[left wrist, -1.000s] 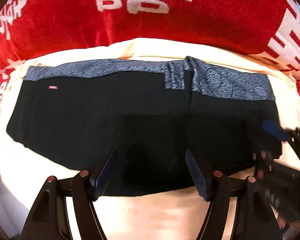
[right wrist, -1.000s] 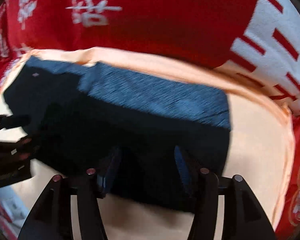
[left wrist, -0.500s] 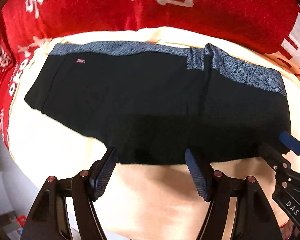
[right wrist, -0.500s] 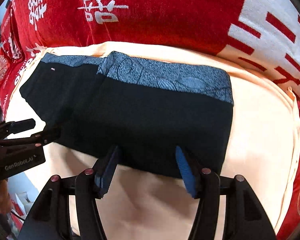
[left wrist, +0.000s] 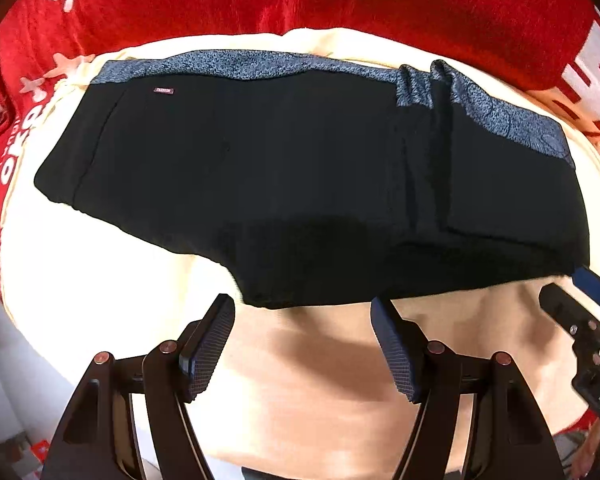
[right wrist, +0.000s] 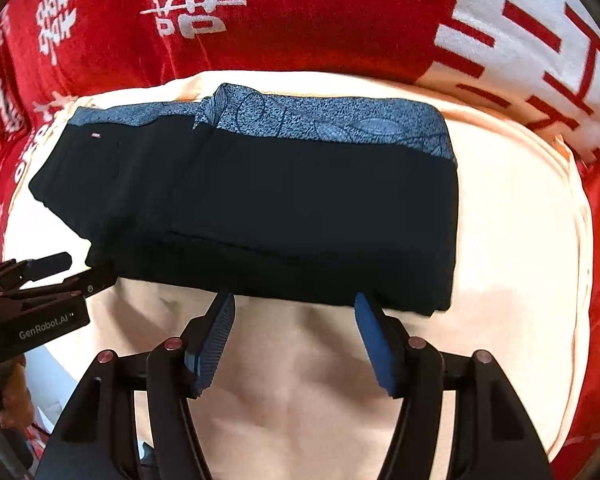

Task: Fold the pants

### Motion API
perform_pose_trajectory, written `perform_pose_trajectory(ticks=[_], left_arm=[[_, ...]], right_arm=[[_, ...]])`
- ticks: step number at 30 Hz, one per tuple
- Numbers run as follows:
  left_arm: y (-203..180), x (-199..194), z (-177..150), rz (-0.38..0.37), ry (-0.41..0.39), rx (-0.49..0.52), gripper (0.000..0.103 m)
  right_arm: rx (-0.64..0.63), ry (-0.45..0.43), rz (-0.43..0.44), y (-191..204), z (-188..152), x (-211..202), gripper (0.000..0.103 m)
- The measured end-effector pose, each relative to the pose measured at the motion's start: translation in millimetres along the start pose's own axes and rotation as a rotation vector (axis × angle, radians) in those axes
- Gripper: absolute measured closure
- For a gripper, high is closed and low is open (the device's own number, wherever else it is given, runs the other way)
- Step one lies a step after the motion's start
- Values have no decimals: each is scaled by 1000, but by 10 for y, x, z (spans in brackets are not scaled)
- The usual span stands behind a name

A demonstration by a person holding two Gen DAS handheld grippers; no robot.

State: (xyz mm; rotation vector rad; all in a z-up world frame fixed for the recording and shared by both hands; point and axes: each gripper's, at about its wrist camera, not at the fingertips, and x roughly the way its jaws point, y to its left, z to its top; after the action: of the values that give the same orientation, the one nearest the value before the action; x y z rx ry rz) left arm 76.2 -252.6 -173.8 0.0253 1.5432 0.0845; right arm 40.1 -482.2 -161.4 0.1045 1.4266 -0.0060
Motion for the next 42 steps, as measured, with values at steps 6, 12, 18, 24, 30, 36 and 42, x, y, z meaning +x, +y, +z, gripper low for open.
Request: perform_pose_trajectory(ticks=[6, 12, 18, 24, 30, 36, 42], left_arm=[[357, 21, -43, -52, 22, 68, 31], [710, 33, -6, -46, 0, 96, 31], [1067, 95, 118, -81, -10, 2, 31], [1205, 206, 256, -108, -4, -72, 31], [1082, 171, 339, -113, -7, -66, 31], [1051, 88, 414, -137, -34, -80, 12], [997, 109, 428, -140, -25, -93, 12]], right_arm=[[90, -94, 19, 322, 412, 7, 37], [66, -102, -43, 715, 1017, 363, 39], [85, -10, -63, 791, 1122, 682, 90], [-67, 7, -140, 1057, 975, 728, 86], [-108, 40, -49, 1273, 799, 575, 84], [-96, -3, -48, 1234, 663, 234, 49], [-69, 12, -89, 1138, 709, 236, 48]])
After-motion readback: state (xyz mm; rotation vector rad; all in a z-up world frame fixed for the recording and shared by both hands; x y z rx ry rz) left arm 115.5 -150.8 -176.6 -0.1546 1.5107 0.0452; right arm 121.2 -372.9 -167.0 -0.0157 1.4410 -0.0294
